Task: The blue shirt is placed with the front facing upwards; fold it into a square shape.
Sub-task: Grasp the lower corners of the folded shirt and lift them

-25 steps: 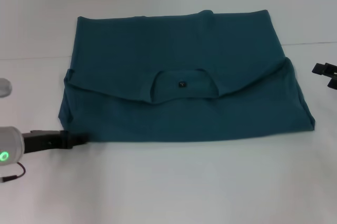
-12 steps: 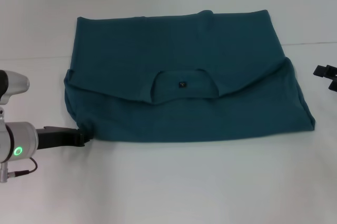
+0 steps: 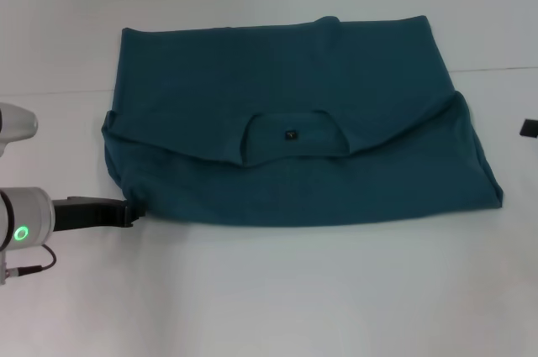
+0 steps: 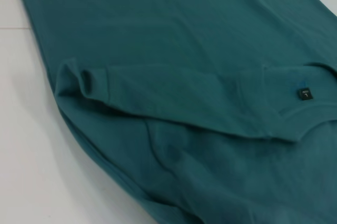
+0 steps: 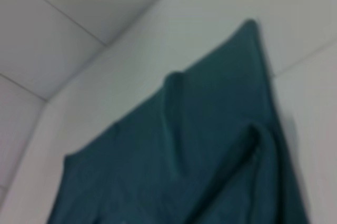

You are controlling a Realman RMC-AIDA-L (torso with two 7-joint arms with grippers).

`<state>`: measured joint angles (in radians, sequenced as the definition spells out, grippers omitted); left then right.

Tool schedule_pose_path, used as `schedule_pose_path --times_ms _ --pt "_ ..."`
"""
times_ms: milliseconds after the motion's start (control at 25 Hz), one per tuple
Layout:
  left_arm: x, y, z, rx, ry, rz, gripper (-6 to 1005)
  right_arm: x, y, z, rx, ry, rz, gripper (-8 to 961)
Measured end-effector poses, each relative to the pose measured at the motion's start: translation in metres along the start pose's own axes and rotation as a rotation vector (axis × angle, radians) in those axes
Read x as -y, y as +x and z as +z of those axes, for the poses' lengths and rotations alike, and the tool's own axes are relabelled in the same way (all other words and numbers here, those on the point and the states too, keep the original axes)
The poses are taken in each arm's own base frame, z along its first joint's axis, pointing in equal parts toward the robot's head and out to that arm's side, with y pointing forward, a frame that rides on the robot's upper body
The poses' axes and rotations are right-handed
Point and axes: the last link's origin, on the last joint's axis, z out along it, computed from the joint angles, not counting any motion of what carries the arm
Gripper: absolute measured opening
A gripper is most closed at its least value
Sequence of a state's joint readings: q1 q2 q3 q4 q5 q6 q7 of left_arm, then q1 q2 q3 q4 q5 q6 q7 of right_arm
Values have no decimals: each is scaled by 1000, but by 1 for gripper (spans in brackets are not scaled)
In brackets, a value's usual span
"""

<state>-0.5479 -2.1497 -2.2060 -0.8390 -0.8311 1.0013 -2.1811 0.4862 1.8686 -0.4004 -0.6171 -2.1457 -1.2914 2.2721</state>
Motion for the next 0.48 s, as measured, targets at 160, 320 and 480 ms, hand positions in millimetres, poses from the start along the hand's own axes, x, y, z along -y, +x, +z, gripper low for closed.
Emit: schedule_pose_path --times_ms 160,320,480 --pt "-4 2 -2 1 -19 9 42 4 -8 -9 -77 65 -15 853" --pt "-5 3 -4 2 -25 13 42 0 -15 -12 -164 105 -32 855" --pt "-6 6 -3 2 -29 18 43 -15 -22 -3 -211 122 -86 856"
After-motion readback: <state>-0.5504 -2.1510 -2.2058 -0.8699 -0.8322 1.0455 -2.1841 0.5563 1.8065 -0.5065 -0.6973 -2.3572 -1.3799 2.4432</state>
